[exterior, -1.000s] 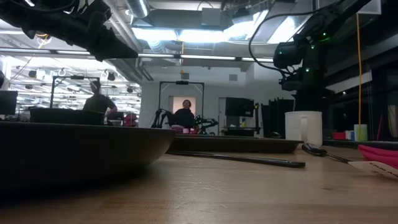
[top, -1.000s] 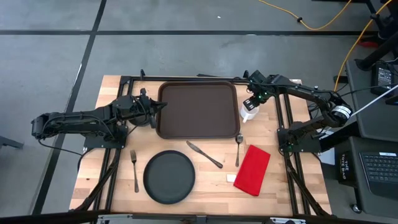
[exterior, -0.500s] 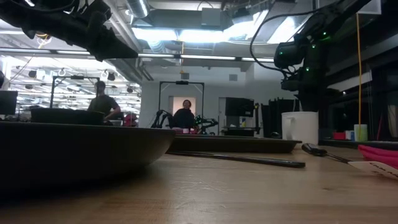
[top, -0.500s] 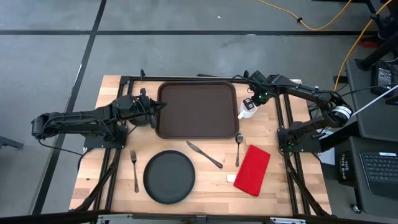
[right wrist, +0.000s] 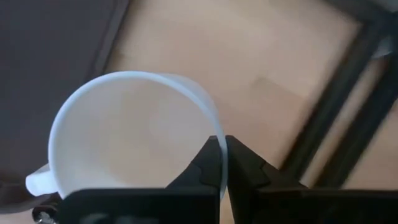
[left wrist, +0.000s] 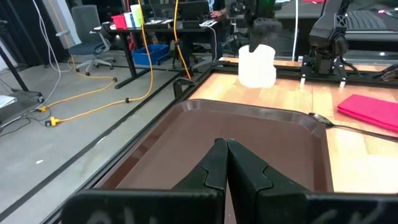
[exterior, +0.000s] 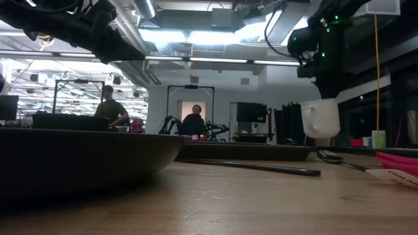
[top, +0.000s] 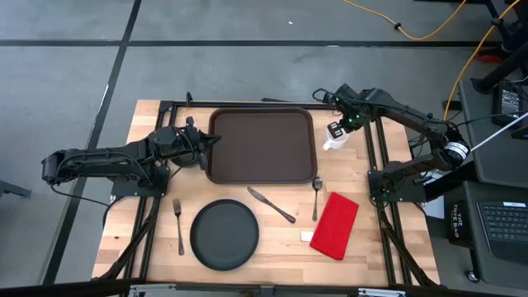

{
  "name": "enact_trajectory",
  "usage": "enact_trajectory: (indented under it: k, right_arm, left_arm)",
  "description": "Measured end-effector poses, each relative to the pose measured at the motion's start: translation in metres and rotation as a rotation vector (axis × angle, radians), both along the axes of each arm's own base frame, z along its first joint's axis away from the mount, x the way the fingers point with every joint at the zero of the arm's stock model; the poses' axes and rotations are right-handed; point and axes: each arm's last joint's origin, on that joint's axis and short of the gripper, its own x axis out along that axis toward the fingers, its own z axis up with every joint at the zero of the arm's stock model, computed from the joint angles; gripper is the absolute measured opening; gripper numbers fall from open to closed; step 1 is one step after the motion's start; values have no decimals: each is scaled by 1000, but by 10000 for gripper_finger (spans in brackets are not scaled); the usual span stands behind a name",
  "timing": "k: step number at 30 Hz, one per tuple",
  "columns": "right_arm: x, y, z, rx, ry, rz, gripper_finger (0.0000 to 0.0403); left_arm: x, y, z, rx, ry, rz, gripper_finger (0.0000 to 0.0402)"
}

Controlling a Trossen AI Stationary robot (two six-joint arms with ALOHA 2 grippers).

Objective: Set up tray
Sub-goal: Put the white mug on the brown serving tray

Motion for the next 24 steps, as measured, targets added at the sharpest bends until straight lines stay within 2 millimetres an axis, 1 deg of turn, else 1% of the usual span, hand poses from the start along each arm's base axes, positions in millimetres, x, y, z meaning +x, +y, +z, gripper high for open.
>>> enact_trajectory:
  k: [6, 13, 15, 18, 24]
  right_arm:
    - [6, -6, 35, -88, -71, 7, 11]
    - [11, -11, 67, -179, -165, 6, 11]
    - [14, -12, 72, -212, -204, 8, 11]
    - [19, -11, 74, -227, -232, 26, 11]
    - [36, 3, 77, -241, -290, 81, 11]
  left_arm:
    - [0, 0, 0, 1, -2, 0, 2]
    - [0, 0, 0, 0, -2, 0, 2]
    - [0, 0, 0, 1, -2, 0, 2]
    - [0, 0, 0, 1, -2, 0, 2]
    - [1, 0, 0, -16, -16, 1, 2]
